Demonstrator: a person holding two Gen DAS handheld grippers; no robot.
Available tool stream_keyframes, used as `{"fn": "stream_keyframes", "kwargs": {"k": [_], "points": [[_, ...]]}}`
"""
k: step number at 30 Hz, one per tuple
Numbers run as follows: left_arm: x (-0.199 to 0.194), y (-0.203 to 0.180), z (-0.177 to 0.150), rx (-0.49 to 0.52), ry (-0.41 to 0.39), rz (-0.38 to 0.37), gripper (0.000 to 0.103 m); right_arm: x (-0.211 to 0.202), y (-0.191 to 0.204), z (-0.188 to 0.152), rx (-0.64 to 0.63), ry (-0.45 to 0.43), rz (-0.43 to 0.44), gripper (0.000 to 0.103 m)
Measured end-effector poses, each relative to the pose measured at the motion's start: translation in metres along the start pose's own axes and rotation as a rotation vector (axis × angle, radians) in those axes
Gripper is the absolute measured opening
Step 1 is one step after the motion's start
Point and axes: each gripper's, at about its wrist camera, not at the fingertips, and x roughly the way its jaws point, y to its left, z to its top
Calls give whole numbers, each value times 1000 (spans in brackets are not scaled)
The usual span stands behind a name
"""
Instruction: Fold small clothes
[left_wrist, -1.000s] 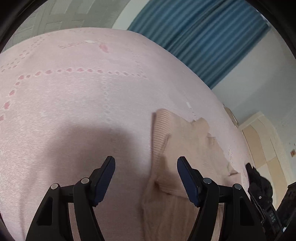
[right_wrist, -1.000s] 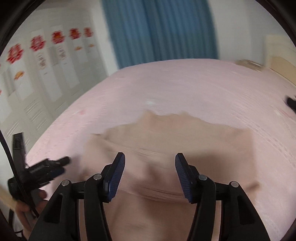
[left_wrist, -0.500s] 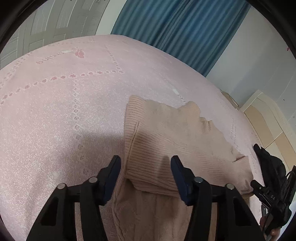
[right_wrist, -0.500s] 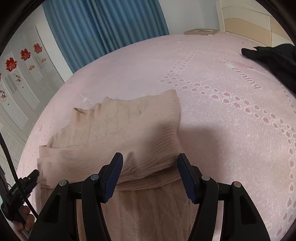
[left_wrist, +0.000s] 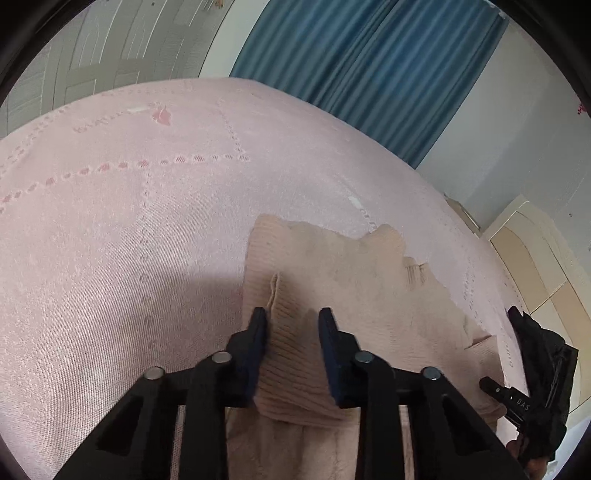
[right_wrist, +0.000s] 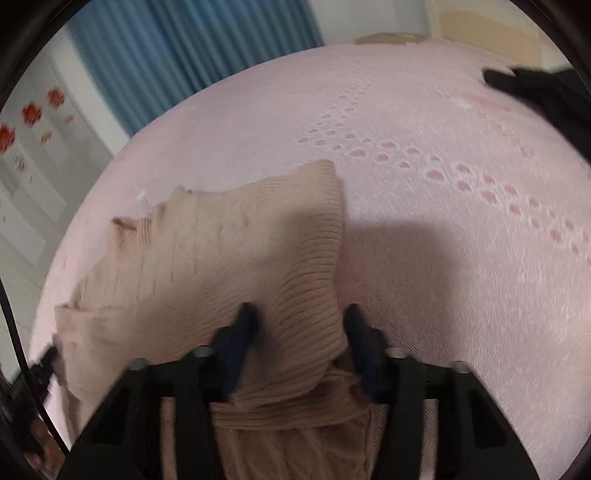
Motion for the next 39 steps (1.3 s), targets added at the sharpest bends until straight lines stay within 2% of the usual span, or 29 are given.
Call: {"fn": "stream_keyframes", "kwargs": {"k": [1,2,7,9,11,12,17,24,31,33,34,37,39], "points": [[0,-3,0,10,-6,3,12,-2,4,0,-18,-11,-4,28],[0,-5,-1,24,-13,6,8,-5,7,0,-38,-29,-10,22],[-8,-10,0,51,-66,11,7,-24,2,4,-8,-136,33,17],[-3,-10,0,41,-45,17,7,-19,-6,6,38,-121,15,17],[4,-10,0,44,-19,40,7,-3,-15,7,86,-43,-2,22],[6,-10,-1,45,-9,49,7,-1,-17,6,98,-32,-3,24],[10,-2,-1,1,27,29,11,-16,-8,6,34,-100,-73,41],[13,0,-2,-21,34,2,12,-14,-2,3,-6,-70,-79,42],[22,-6,-3,-22,54,23,14,-10,-3,1,-1,-51,-72,46],[19,-7,-3,-17,27,30,12,-9,-3,0,3,-47,-72,46],[15,-8,-2,-15,-3,30,7,-10,-4,0,5,-49,-70,46],[-2,-13,3,-6,-123,30,6,-19,-3,1,9,-101,-52,46],[0,-15,5,-15,-130,53,6,-26,-3,2,11,-139,-33,46]]}}
